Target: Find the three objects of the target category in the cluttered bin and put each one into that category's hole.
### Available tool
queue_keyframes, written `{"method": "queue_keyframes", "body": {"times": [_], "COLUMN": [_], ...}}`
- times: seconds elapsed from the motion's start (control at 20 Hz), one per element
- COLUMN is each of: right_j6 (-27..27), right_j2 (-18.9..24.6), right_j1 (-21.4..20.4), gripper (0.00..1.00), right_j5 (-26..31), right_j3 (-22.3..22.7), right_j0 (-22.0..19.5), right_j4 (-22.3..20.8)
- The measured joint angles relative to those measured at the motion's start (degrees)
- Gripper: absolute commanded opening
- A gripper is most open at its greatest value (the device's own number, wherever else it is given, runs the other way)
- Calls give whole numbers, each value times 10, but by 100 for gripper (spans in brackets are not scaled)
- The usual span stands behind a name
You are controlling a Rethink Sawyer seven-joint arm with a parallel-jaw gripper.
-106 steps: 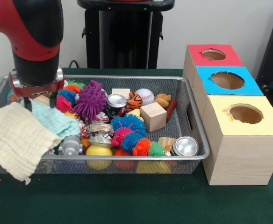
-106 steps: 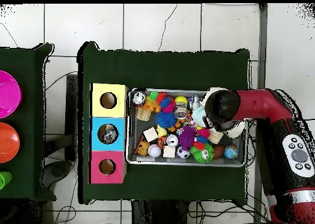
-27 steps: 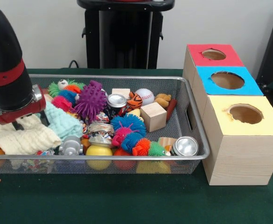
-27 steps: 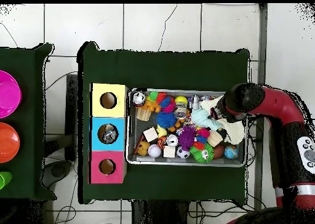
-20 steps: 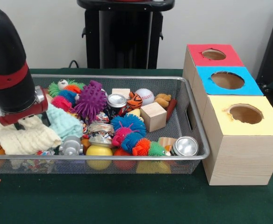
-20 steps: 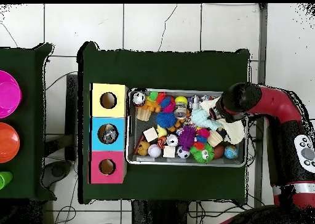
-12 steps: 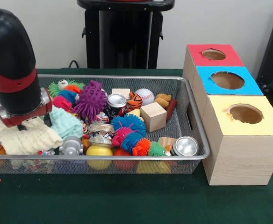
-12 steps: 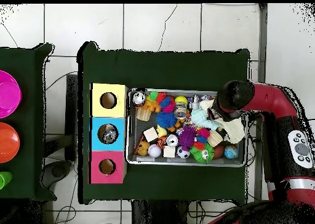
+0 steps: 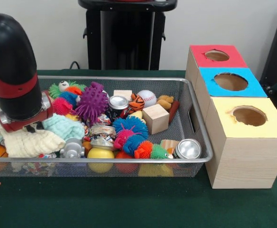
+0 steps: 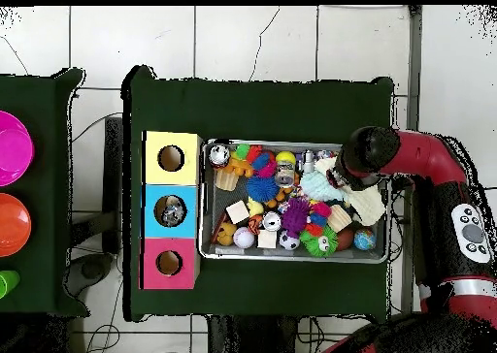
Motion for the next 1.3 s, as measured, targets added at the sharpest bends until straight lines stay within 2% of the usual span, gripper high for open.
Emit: {"method": "queue_keyframes", "body": {"times": [0.45, 0.65, 0.75, 0.85, 1.05, 1.1, 1.25, 1.3], "right_j6": [0, 0, 0, 0, 0, 0, 1, 2], "right_j2": [-2, -1, -1, -2, -3, -5, -9, -14], "right_j1": [-4, -38, -87, -121, -180, -207, -232, -252], "gripper": [0, 0, 0, 0, 0, 0, 0, 0], "right_j5": [-1, -15, -33, -47, -82, -105, -131, -155], "right_j3": [2, 49, 110, 144, 195, 215, 232, 245], "right_j0": [3, -8, -21, -26, -25, -18, -6, 10], "right_j4": [-1, 19, 46, 61, 82, 89, 97, 105]}}
